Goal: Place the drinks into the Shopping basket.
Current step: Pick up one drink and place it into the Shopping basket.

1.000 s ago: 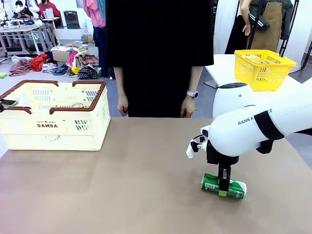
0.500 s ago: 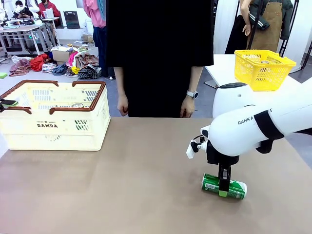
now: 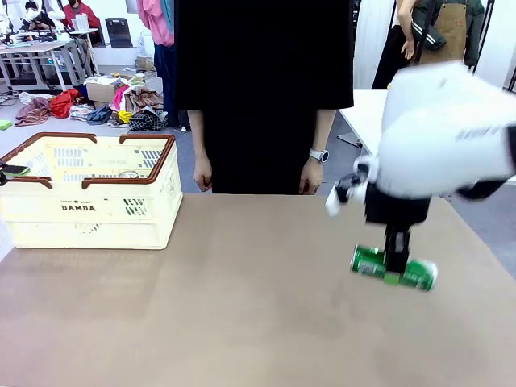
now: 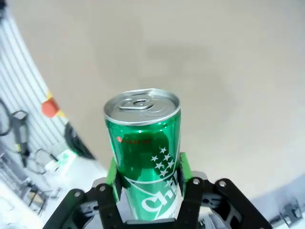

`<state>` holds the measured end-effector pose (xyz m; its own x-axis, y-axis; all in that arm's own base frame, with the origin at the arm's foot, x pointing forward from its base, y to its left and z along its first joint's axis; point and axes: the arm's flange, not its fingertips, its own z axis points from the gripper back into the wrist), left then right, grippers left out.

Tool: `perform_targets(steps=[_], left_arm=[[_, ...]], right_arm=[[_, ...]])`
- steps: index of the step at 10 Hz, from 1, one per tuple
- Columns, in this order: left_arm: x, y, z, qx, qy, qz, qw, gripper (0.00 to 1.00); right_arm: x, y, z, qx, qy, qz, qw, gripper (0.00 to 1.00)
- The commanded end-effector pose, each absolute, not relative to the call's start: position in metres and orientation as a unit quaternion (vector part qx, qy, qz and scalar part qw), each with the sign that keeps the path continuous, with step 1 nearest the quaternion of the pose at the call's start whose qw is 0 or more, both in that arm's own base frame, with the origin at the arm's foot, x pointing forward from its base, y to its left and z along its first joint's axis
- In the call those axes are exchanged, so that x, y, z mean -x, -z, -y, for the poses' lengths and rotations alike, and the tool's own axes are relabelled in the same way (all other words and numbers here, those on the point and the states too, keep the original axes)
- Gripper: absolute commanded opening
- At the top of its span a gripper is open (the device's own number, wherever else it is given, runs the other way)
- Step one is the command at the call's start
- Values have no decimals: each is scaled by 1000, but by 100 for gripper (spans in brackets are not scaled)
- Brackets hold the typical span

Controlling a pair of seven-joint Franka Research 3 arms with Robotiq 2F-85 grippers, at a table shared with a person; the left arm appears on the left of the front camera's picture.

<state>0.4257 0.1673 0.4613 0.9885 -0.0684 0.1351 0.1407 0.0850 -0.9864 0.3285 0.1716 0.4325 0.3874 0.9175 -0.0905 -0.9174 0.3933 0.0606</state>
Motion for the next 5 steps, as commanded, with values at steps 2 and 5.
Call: perform_targets(steps=[2, 5], left_arm=[[-422, -465, -166, 677, 70, 24, 732, 100], [-422, -465, -166, 677, 70, 24, 732, 100]], right_arm=[[-351, -509, -168, -26, -530, -40, 847, 0], [-344, -521, -157, -18, -532, -27, 846, 0]])
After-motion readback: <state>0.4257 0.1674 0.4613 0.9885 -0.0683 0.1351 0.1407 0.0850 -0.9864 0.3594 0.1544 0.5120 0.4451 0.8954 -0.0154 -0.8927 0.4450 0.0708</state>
